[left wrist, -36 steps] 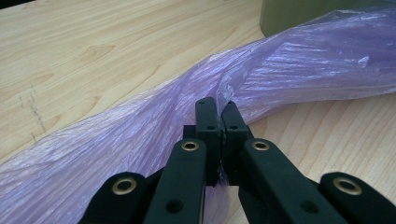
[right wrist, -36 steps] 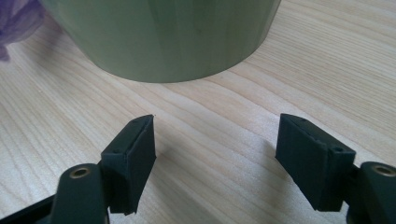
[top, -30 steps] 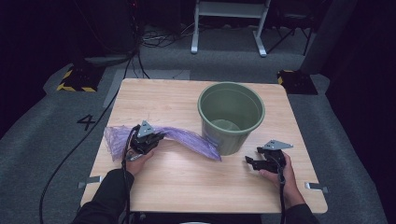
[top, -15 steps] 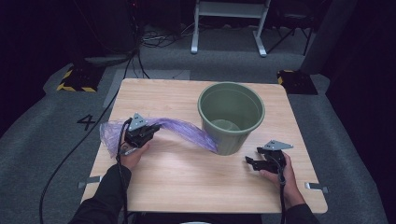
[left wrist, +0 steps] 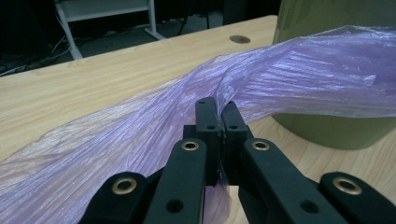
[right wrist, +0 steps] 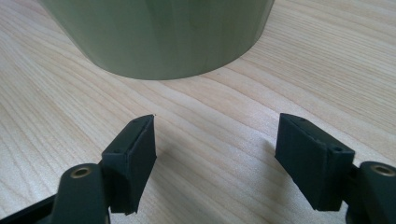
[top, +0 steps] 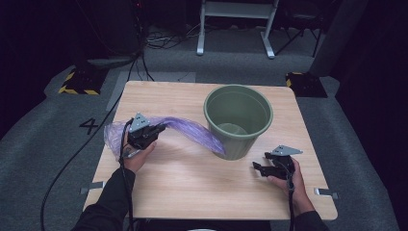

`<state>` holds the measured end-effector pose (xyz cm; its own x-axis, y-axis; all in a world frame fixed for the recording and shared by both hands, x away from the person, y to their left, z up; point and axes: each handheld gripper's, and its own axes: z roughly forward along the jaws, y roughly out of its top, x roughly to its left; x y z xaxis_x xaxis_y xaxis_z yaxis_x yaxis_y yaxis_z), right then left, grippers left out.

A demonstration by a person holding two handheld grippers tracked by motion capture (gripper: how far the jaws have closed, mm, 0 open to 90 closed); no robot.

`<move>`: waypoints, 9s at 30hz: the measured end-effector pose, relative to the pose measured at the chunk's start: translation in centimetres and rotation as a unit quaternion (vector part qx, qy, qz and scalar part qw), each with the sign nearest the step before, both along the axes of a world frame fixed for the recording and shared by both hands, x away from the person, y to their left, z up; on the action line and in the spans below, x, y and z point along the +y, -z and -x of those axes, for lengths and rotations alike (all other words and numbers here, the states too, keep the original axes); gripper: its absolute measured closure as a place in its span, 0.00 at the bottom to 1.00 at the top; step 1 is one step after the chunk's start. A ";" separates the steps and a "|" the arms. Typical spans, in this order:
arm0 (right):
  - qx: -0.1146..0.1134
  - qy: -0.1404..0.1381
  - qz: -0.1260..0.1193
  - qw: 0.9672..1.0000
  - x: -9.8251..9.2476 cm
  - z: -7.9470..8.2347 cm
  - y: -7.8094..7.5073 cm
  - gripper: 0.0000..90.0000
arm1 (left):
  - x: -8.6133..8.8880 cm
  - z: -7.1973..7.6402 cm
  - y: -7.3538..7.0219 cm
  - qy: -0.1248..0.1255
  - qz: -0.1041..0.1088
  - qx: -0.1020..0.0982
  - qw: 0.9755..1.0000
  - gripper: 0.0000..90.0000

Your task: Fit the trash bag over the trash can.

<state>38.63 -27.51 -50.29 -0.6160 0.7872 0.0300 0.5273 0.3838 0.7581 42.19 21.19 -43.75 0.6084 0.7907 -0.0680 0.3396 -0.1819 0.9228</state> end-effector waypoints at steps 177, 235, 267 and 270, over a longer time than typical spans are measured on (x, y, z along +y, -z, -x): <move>-0.186 -0.123 -0.016 0.975 10.2 0.7 -17.2 0.45 | -14.4 2.4 -7.7 0.150 0.017 -0.095 0.984 0.99; -0.199 -0.062 0.022 0.978 8.0 -0.6 -15.8 0.94 | -4.9 6.5 -6.6 0.167 -0.005 -0.035 0.985 0.65; -0.256 -0.179 0.008 0.950 11.9 3.7 -19.0 0.32 | -8.2 6.7 -8.7 0.201 -0.017 -0.087 0.976 0.99; -0.267 -0.176 0.020 0.947 13.0 3.8 -19.2 0.34 | -8.6 6.8 -9.0 0.208 -0.023 -0.088 0.974 0.98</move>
